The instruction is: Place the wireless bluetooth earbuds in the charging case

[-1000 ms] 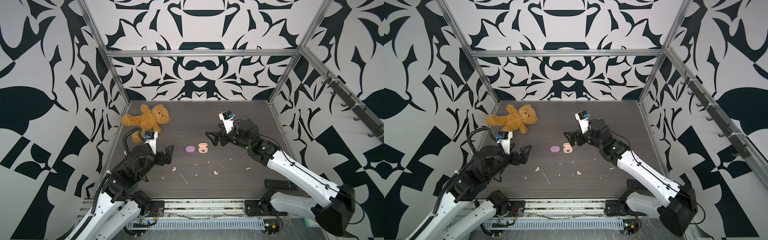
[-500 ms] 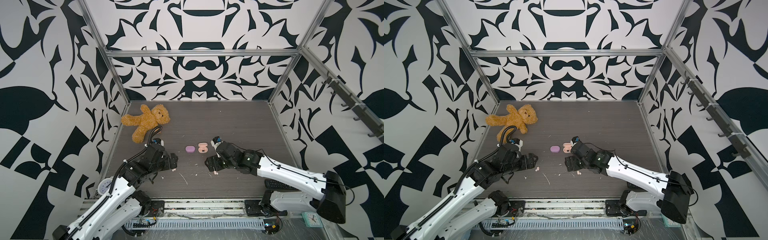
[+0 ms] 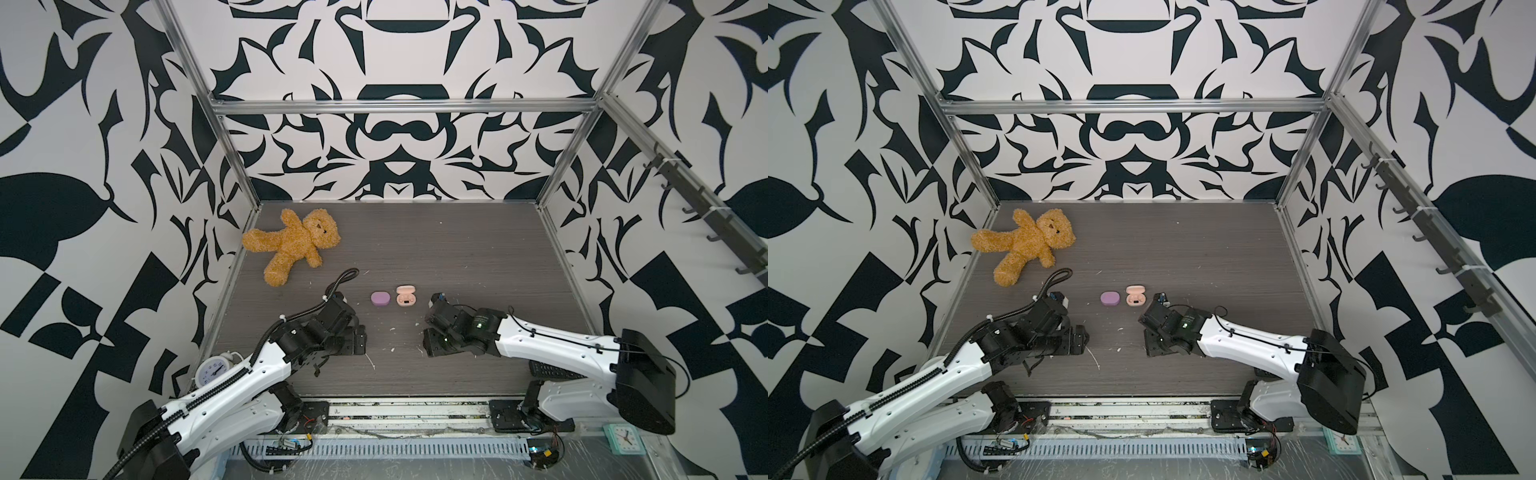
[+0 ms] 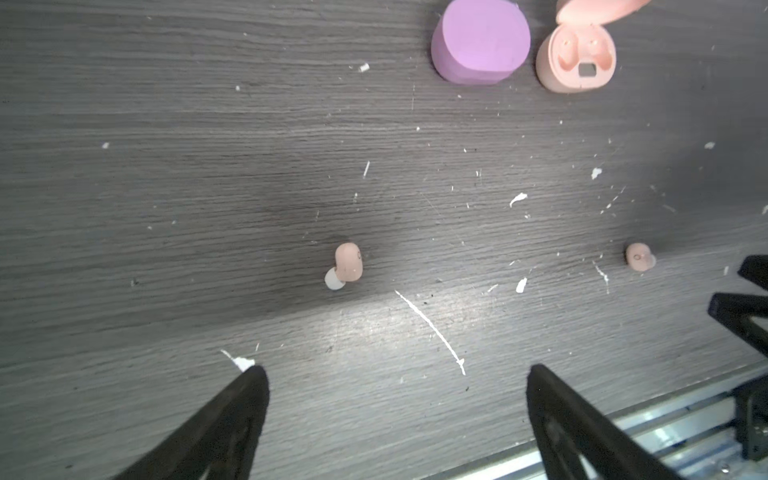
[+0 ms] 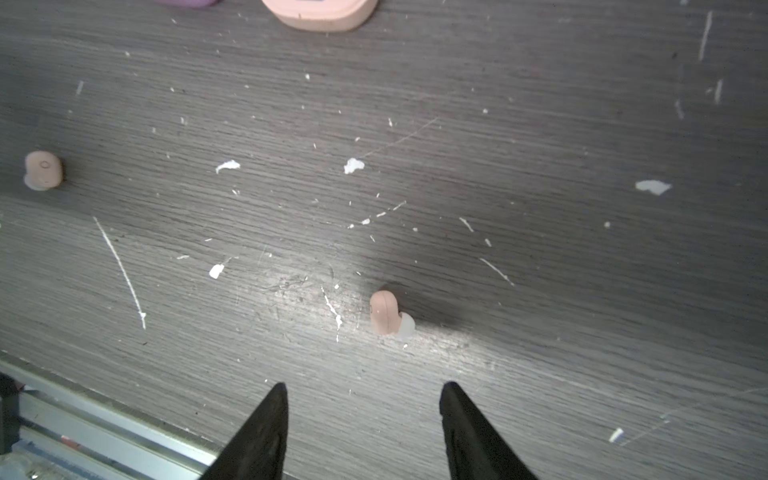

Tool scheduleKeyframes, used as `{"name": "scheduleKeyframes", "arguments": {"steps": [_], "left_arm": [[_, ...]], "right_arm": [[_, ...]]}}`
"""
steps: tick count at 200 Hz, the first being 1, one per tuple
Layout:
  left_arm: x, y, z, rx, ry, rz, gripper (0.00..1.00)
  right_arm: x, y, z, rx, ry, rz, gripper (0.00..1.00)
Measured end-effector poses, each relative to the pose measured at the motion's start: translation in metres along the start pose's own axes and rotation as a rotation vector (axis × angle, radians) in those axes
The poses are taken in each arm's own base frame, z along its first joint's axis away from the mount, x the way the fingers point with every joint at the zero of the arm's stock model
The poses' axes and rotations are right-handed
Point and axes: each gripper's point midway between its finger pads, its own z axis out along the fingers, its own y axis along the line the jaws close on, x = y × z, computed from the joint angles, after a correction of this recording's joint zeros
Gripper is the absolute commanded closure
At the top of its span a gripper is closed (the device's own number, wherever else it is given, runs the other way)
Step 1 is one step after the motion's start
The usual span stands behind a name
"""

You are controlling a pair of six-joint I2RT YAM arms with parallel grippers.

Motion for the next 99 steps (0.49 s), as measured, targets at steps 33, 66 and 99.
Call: {"name": "scheduleKeyframes", "arguments": {"steps": [33,66,99], "left_arm": [[0.011,-0.016,0.008,0.016,0.025,0.100,0.01],[0.021,-0.027,0.012,0.015,0.036,0.194,0.01],[0.030,-0.035,0.016,0.015,0.048,0.265,0.01]], "right_arm": [[0.005,-0.002,0.010,0.020,0.034,0.000,0.51],[0.007,-0.004,0.014,0.032,0.044,-0.001,0.55],[0.009,-0.006,0.018,0.048,0.054,-0.002,0.56]]}}
